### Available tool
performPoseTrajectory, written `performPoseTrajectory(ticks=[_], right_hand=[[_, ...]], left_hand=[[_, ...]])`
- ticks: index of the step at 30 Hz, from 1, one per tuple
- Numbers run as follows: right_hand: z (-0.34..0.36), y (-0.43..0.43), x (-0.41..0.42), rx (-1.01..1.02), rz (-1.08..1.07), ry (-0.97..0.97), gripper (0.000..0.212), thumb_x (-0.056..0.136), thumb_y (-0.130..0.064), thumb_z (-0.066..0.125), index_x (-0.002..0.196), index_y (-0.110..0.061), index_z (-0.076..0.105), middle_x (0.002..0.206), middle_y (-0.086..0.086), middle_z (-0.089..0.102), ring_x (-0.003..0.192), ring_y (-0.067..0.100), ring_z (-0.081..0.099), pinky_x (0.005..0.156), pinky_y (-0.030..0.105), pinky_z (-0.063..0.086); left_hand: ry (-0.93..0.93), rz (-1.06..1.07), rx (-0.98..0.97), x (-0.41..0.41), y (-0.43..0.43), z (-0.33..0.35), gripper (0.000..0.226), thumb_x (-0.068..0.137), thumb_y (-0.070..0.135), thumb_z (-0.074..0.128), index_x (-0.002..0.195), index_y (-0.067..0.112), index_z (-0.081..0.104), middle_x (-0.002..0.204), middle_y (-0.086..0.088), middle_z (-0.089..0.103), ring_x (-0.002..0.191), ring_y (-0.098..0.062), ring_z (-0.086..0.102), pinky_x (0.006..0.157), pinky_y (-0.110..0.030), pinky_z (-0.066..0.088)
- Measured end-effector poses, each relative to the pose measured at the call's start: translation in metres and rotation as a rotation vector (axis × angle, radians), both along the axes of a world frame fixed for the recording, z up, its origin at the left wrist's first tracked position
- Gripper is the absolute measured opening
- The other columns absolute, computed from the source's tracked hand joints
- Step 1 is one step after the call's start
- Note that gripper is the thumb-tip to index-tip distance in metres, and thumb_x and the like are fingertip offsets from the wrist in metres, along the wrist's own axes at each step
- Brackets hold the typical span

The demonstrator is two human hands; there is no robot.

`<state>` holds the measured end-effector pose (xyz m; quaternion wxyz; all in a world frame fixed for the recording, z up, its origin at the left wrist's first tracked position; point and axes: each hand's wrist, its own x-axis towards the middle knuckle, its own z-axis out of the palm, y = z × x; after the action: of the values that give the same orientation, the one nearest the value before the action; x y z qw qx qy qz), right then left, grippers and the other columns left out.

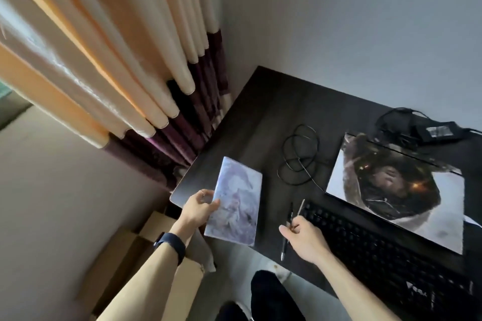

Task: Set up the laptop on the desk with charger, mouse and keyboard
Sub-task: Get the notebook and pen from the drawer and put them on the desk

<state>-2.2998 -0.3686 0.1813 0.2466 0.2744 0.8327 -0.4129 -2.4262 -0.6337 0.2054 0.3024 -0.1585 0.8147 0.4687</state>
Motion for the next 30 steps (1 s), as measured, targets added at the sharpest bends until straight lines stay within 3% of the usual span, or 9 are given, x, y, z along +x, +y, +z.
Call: performPoseTrajectory(ticks=[5, 11, 18, 22, 26, 30], right_hand=[[-0.031, 0.002, -0.038, 0.014, -0.087, -0.054, 0.028, 0.088, -0.050, 0.063, 0.093, -0.023, 0.056, 0.079, -0.006, 0.072, 0.085, 0.020, 0.068, 0.076, 0.034, 0.051], [-0.056, -0.007, -0.062, 0.036, -0.228, -0.111, 0.023, 0.091, -0.044, 0.061, 0.102, -0.023, 0.059, 0.093, -0.004, 0.075, 0.094, 0.023, 0.069, 0.080, 0.035, 0.054], [-0.072, -0.032, -0.074, 0.090, -0.302, -0.148, 0.024, 0.093, -0.043, 0.059, 0.102, -0.020, 0.056, 0.098, 0.001, 0.075, 0.100, 0.027, 0.068, 0.079, 0.035, 0.052], [-0.073, -0.047, -0.083, 0.131, -0.354, -0.118, 0.019, 0.095, -0.037, 0.059, 0.096, -0.019, 0.056, 0.097, 0.003, 0.074, 0.097, 0.029, 0.069, 0.077, 0.035, 0.051], [-0.068, -0.056, -0.085, 0.258, -0.359, -0.123, 0.029, 0.093, -0.048, 0.057, 0.102, -0.020, 0.056, 0.107, 0.000, 0.062, 0.097, 0.030, 0.067, 0.074, 0.037, 0.051], [-0.066, -0.059, -0.087, 0.355, -0.293, -0.150, 0.038, 0.090, -0.052, 0.058, 0.108, -0.019, 0.053, 0.114, 0.003, 0.054, 0.102, 0.031, 0.064, 0.073, 0.039, 0.050]], left_hand=[[-0.054, -0.048, -0.019, -0.038, 0.009, -0.030, 0.023, 0.093, 0.019, 0.068, 0.114, 0.015, 0.061, 0.104, -0.011, 0.071, 0.087, -0.027, 0.070, 0.079, -0.036, 0.056], [-0.094, -0.238, -0.234, -0.073, 0.007, -0.078, 0.031, 0.090, 0.031, 0.067, 0.119, 0.023, 0.062, 0.096, 0.000, 0.073, 0.090, -0.023, 0.070, 0.084, -0.036, 0.056], [0.028, -0.495, -0.376, -0.093, 0.017, -0.092, 0.028, 0.092, 0.037, 0.063, 0.117, 0.025, 0.063, 0.091, 0.004, 0.071, 0.092, -0.024, 0.067, 0.075, -0.028, 0.047], [0.143, -0.580, -0.407, -0.097, 0.011, -0.093, 0.026, 0.094, 0.048, 0.057, 0.106, 0.026, 0.058, 0.079, 0.006, 0.066, 0.077, -0.021, 0.060, 0.065, -0.030, 0.043], [0.153, -0.568, -0.376, -0.094, 0.007, -0.101, 0.021, 0.094, 0.045, 0.058, 0.107, 0.029, 0.052, 0.093, 0.000, 0.062, 0.073, -0.015, 0.054, 0.068, -0.029, 0.042], [0.163, -0.551, -0.349, -0.092, 0.010, -0.107, 0.026, 0.094, 0.043, 0.057, 0.115, 0.029, 0.052, 0.098, -0.003, 0.061, 0.076, -0.019, 0.054, 0.069, -0.031, 0.042]])
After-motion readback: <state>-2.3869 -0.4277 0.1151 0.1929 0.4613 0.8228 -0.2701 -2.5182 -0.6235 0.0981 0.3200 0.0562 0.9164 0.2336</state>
